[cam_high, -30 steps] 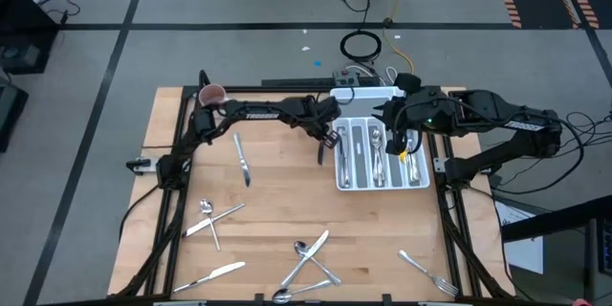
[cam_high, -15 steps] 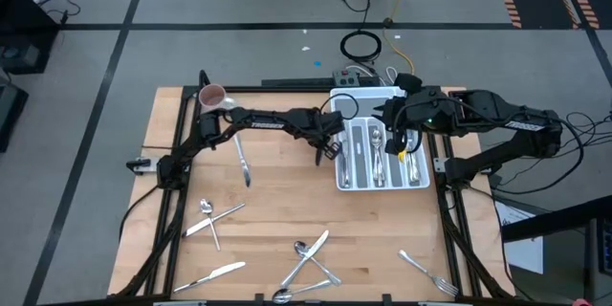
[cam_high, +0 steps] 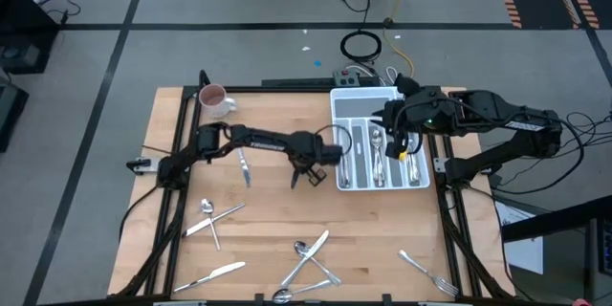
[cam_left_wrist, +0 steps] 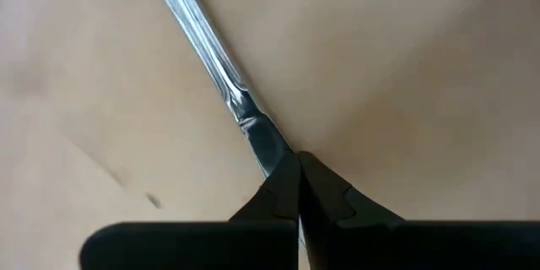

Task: Sort silverware
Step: Put the knife in the left section of the silverware tray

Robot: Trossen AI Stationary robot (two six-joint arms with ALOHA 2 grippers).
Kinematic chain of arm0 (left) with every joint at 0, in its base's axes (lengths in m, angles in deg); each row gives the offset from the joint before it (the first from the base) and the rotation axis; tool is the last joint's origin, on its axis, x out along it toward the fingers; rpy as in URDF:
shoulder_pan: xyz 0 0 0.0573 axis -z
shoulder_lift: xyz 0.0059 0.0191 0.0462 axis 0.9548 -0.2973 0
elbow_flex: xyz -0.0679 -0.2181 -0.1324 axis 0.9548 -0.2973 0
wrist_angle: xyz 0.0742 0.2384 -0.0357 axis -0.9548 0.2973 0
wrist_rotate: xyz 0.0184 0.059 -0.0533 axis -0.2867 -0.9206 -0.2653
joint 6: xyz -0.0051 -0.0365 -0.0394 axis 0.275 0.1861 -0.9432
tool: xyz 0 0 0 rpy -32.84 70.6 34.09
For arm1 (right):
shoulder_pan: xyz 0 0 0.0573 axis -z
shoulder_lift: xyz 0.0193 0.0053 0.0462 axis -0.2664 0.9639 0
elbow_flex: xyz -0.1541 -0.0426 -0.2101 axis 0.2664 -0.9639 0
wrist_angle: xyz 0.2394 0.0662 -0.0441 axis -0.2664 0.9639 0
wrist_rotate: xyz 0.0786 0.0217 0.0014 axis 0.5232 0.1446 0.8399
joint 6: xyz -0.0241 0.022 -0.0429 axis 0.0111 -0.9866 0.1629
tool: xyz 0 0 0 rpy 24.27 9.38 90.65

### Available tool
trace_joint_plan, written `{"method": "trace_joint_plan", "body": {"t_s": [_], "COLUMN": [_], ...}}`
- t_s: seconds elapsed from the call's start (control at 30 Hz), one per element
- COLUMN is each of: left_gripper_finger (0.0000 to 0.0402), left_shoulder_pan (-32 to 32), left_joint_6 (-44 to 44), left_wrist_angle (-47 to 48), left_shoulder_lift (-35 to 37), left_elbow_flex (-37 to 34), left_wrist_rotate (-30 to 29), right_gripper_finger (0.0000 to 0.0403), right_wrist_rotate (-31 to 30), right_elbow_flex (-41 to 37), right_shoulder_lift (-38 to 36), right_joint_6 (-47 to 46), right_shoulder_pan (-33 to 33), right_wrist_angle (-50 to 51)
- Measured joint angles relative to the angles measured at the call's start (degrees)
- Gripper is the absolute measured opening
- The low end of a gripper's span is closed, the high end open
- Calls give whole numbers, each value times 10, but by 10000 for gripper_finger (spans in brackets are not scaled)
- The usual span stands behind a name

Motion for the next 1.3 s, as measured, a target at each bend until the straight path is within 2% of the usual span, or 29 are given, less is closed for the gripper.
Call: {"method": "trace_joint_plan", "body": {"t_s": [0.27,0.6,0.8,1.0,1.17,1.3], "left_gripper_finger": [0,0,0,0,7,9], "left_shoulder_pan": [86,153,164,189,235,287], "left_joint_6": [-66,-130,-192,-267,-369,-465], "left_wrist_angle": [12,46,42,67,167,259], "left_shoulder_lift": [0,18,91,189,280,348], "left_elbow_flex": [0,-3,-4,-4,-2,-2], "left_wrist_rotate": [82,93,39,-35,-118,-169], "right_gripper_finger": [59,59,59,59,59,59], "right_wrist_rotate": [0,0,71,82,167,209], "right_elbow_flex": [0,0,0,0,0,0], "right_shoulder_lift": [0,1,2,24,95,177], "right_joint_6": [-21,-21,-24,-36,-8,68], "right_shoulder_pan": [-6,-32,-38,-37,-24,-16], "right_wrist_angle": [14,14,8,24,-4,-65]}}
